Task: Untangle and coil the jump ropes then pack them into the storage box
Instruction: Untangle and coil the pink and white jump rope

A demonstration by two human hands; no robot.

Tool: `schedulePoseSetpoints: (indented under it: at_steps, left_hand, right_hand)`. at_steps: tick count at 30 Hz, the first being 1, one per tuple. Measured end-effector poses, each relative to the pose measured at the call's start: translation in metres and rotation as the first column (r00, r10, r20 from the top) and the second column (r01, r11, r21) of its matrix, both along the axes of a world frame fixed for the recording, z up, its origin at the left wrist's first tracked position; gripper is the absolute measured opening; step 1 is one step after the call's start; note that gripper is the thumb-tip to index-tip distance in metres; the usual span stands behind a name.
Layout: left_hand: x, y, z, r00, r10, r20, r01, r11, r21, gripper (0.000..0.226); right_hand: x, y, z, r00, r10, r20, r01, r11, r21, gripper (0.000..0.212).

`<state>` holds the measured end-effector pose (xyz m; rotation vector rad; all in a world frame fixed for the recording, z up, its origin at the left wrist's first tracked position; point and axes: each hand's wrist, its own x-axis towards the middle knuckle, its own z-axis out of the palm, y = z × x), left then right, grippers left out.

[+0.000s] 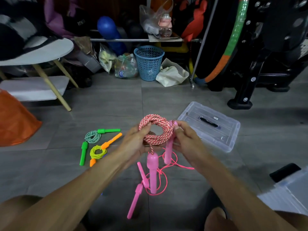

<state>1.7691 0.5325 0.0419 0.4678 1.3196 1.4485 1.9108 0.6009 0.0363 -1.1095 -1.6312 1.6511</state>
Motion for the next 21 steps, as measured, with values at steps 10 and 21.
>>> schedulePoseSetpoints:
  at_steps: [10, 21]
  left_hand:
    - [-0.018, -0.003, -0.018, 0.999, -0.015, -0.044, 0.014, 1.0, -0.013, 0.02]
    - [-0.089, -0.011, -0.094, 0.993, -0.112, -0.029, 0.106, 0.982, -0.158, 0.013]
  right_hand:
    - [-0.038, -0.002, -0.001, 0.986, 0.107, 0.129, -0.122, 0.986, 0.116, 0.022]
    - [-0.107, 0.039, -0.065, 0.89, 0.283, 0.358, -0.249, 0.959, -0.138, 0.042]
